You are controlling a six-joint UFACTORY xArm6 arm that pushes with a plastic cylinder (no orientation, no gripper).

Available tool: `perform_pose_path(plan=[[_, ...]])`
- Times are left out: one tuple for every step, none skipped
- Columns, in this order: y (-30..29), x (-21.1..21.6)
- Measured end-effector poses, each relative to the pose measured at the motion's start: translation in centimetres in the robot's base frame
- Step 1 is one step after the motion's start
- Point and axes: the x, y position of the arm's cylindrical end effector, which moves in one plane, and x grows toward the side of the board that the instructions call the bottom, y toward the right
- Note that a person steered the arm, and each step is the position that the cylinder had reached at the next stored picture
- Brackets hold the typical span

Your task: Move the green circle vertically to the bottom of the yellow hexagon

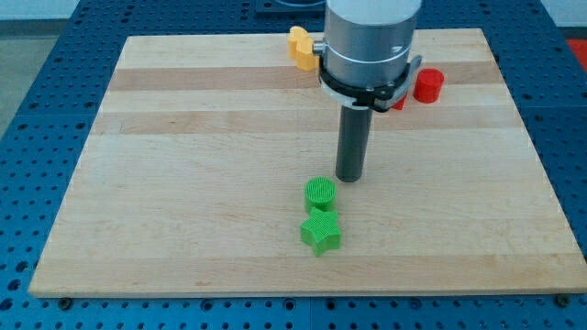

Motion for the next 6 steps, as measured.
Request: perform_pose_path(plan=[[-1.1, 0.6], [-2.0, 2.0], [-2.9, 2.6], [-3.5, 2.3], [-3.5, 1.5], [-3.5, 1.2]])
